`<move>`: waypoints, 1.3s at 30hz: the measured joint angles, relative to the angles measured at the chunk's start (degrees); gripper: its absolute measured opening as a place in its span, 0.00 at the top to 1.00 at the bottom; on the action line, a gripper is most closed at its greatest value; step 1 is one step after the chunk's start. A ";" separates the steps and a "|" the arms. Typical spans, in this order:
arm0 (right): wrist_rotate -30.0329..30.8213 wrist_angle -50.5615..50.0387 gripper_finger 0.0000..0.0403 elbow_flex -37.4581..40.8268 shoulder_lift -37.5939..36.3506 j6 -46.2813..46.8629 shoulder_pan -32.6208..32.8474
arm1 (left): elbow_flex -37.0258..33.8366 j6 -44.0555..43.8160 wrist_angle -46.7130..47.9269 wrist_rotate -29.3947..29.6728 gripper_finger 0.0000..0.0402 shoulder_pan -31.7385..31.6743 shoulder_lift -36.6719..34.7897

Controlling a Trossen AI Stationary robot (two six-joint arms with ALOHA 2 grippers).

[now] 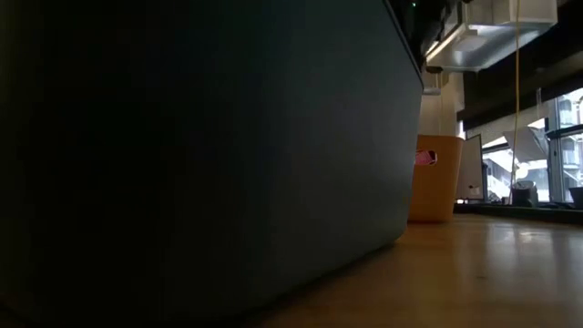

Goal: Sort soda cans
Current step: Move the blue bin to the middle of the orange and yellow bins

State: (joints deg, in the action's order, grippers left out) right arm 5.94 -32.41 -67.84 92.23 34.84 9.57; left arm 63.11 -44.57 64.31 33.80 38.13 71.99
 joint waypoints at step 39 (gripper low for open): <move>-0.59 12.15 0.98 0.07 4.63 -22.65 -8.87 | -1.03 7.56 -7.15 1.01 0.20 -4.06 0.19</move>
State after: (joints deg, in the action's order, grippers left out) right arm 5.35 -20.26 -67.77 96.86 12.19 0.70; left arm 62.08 -37.01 57.17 34.81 34.06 72.18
